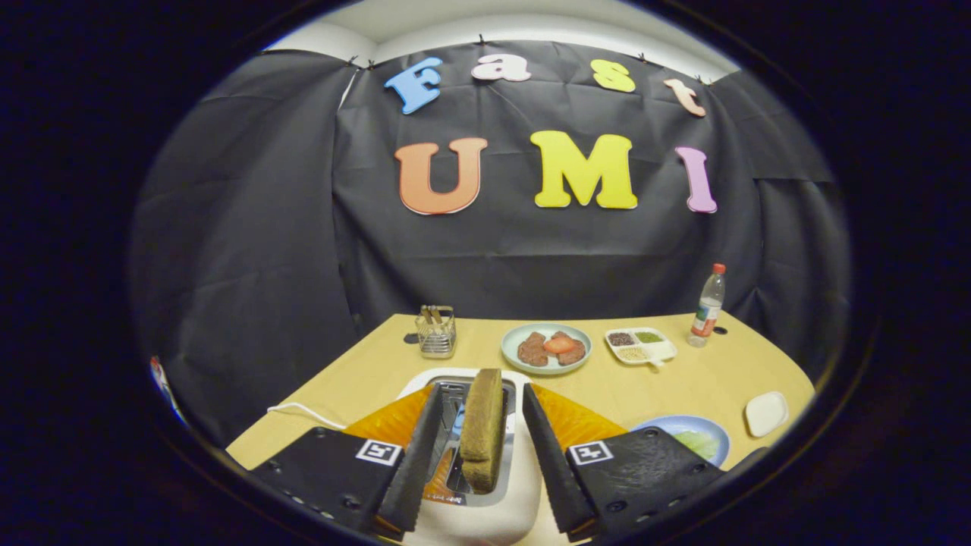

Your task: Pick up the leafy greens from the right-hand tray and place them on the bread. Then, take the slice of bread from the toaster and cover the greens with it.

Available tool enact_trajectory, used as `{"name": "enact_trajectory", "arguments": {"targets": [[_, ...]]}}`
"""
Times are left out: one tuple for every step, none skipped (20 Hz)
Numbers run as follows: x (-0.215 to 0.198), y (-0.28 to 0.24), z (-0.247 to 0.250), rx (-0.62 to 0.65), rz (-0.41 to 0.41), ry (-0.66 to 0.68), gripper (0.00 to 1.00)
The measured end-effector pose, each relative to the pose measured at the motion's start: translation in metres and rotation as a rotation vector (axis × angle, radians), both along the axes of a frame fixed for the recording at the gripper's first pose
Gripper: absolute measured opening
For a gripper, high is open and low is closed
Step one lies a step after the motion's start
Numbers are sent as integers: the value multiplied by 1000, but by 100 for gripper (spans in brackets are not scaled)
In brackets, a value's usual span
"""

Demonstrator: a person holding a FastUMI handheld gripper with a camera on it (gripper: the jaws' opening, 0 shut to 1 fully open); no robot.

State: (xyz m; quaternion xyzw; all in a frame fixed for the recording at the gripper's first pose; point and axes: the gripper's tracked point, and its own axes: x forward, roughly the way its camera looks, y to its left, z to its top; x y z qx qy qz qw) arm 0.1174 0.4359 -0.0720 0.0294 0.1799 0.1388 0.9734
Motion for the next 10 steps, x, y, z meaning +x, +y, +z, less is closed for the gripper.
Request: {"name": "enact_trajectory", "arguments": {"targets": [[1,-2,-2,-3,-4,7,58],[2,-1,-4,0,-6,12,51],[4,-2,-7,-1,-12,18,44],[3,-4,-9,0,-21,28,39],[2,-2,-9,10,-9,35,21],[2,1,-7,2,4,31,17],[1,1,-4,-23,28,14,10],[1,5,-6,-29,62,12,9],[0,6,-6,-49,80,2,6],[-2,5,-3,-55,88,-8,3]]}}
